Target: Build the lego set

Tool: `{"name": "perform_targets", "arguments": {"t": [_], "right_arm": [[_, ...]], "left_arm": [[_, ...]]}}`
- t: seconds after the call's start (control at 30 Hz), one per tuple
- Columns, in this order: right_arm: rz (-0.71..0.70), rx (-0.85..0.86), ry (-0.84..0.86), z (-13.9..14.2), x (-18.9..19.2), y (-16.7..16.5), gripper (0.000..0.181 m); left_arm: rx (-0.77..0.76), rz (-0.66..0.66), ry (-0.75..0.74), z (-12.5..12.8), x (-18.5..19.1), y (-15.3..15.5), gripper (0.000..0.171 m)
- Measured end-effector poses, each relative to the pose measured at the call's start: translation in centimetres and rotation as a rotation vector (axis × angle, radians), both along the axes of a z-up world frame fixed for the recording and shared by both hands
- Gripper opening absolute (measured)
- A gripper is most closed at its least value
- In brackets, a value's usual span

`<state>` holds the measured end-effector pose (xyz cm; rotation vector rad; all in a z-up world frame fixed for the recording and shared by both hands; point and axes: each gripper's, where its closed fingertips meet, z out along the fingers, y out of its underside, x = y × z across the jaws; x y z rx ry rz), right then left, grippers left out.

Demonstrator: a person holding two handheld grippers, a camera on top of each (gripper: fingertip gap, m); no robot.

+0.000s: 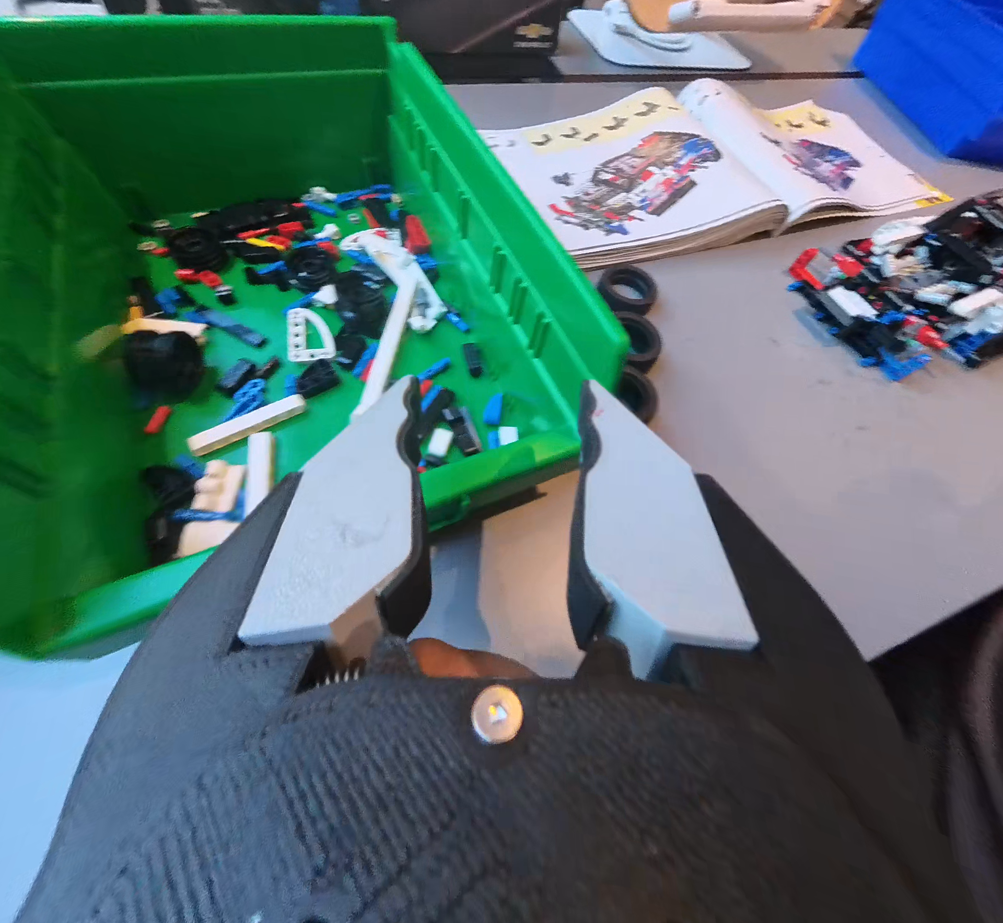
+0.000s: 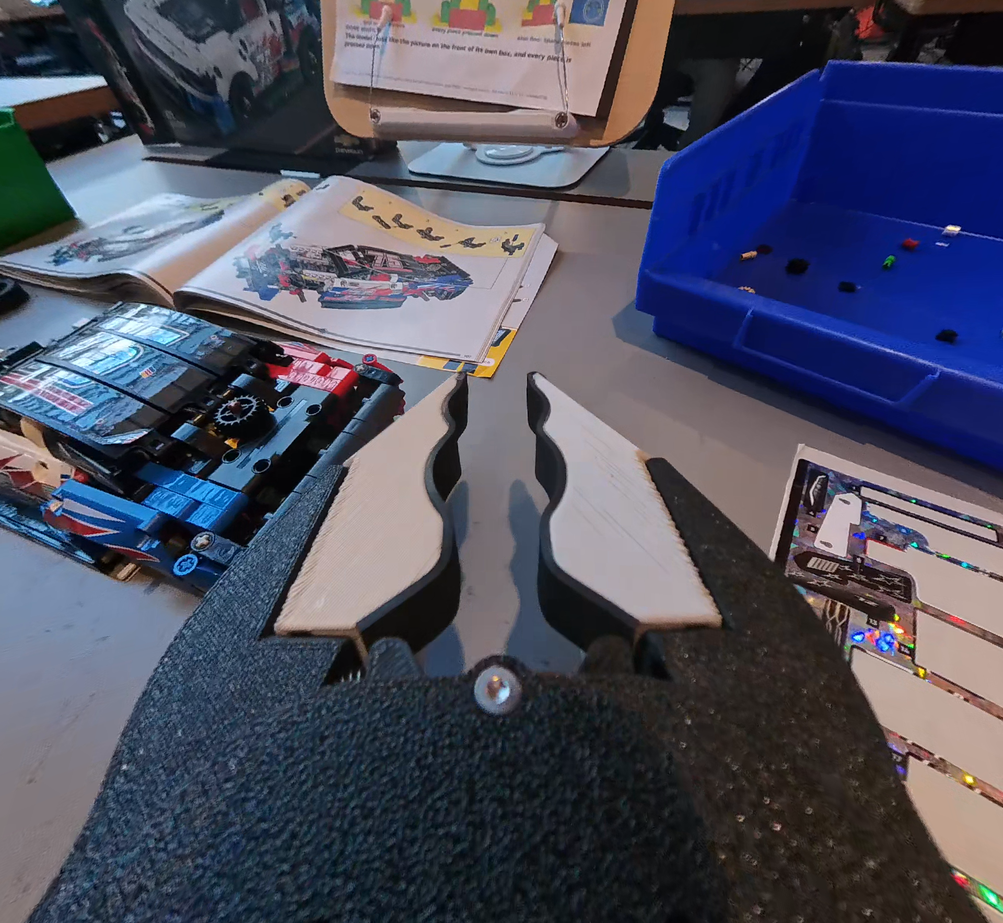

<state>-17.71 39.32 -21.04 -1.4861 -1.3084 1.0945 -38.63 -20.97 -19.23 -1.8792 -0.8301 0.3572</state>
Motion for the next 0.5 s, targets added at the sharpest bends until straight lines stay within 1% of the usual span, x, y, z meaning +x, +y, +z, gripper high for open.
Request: {"name": "perform_targets", "arguments": {"t": [0.07,0.13,0.2,0.23,0.3,0.37,0.4,0.43,0.5], "right_arm": [[0.007,-0.016,-0.009,-0.2,-0.1,0.0,0.021],[0.011,-0.025,-0.011,-0.2,-0.1,0.0,0.021],[0.013,-0.03,-0.004,-0.1,-0.1,0.0,0.021],[0.011,-0.033,0.003,0.0,0.0,0.1,0.021],[0.009,-0.041,0.019,0.2,0.1,0.2,0.02],[0.01,-0.06,0.03,0.4,0.2,0.3,0.02],[0.013,-0.072,0.033,0.4,0.2,0.3,0.02],[0.018,-0.084,0.035,0.4,0.2,0.4,0.02],[0.028,-0.102,0.041,0.4,0.3,0.4,0.02]], "left_arm": [[-0.025,0.058,0.002,0.2,-1.3,-1.4,0.049],[-0.058,0.088,0.019,0.8,-2.9,-2.2,0.048],[-0.081,0.094,0.058,2.0,-4.7,-2.2,0.045],[-0.094,0.084,0.076,2.6,-5.7,-2.0,0.04],[-0.139,0.02,0.121,4.0,-7.9,-0.6,0.03],[-0.239,-0.082,0.149,4.3,-10.5,1.2,0.013],[-0.303,-0.157,0.143,3.9,-11.8,2.4,0.01],[-0.378,-0.229,0.138,3.3,-13.1,3.4,0.01],[-0.573,-0.334,0.131,1.2,-16.3,4.5,0.01]]}}
